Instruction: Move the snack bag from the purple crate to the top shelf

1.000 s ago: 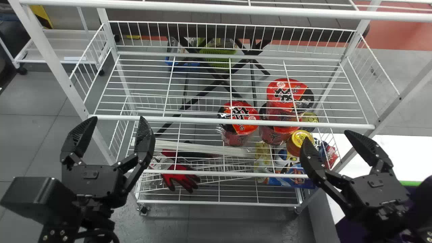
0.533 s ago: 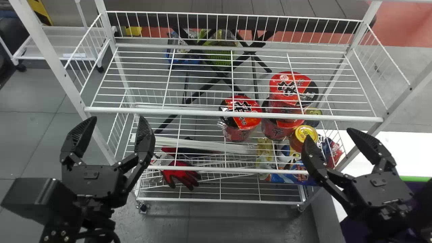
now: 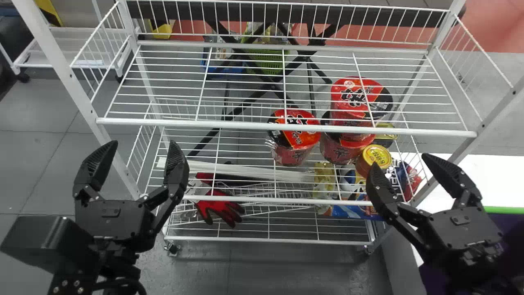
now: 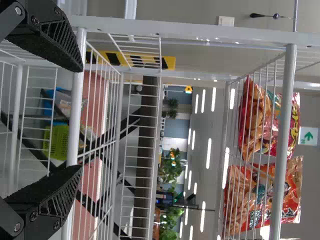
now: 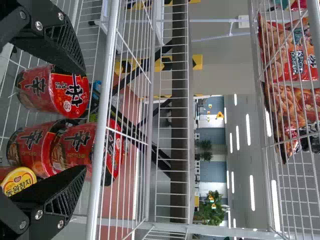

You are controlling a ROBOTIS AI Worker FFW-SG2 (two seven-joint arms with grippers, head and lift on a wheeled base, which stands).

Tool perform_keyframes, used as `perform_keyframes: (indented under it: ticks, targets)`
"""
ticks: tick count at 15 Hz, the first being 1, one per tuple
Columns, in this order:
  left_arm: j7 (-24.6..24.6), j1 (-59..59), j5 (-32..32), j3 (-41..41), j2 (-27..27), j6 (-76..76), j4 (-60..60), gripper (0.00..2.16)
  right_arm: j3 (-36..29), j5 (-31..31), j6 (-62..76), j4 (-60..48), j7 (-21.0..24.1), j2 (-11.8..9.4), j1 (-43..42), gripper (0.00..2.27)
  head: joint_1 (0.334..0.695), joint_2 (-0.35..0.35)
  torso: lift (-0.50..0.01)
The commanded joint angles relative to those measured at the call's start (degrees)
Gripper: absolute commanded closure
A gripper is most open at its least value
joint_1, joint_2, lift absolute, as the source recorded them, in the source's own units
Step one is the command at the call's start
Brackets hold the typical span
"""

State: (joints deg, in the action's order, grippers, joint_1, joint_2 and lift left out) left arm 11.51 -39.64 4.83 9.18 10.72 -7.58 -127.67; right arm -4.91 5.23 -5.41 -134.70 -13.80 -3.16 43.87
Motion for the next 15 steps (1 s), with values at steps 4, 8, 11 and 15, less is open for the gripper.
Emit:
perform_keyframes:
  ticks: [4, 8, 11, 15]
  targets:
    - [0.0, -0.53, 0.01, -0.48, 0.0, -0.02, -0.13, 0.14, -0.54, 2.24, 5.62, 1.11, -3.08, 0.0, 0.52, 0.17, 0.695, -0.017, -0.459]
    - [0.0, -0.79, 0.01, -0.48, 0.0, -0.2, -0.3, 0.14, -0.71, 1.45, 0.53, 0.14, -1.76, 0.09, 0.34, 0.16, 0.695, -0.019, -0.459]
    - [0.0, -1.23, 0.01, -0.48, 0.09, -0.55, -0.21, 0.14, -2.21, -0.92, -17.76, -4.34, 3.69, 0.26, -0.1, 0.17, 0.695, -0.031, -0.459]
    - [0.0, -1.58, 0.09, -0.48, 0.18, -1.43, 1.46, 0.14, -20.49, 8.4, -39.38, -9.09, 0.53, 1.41, -1.94, 0.17, 0.695, -0.137, -0.459]
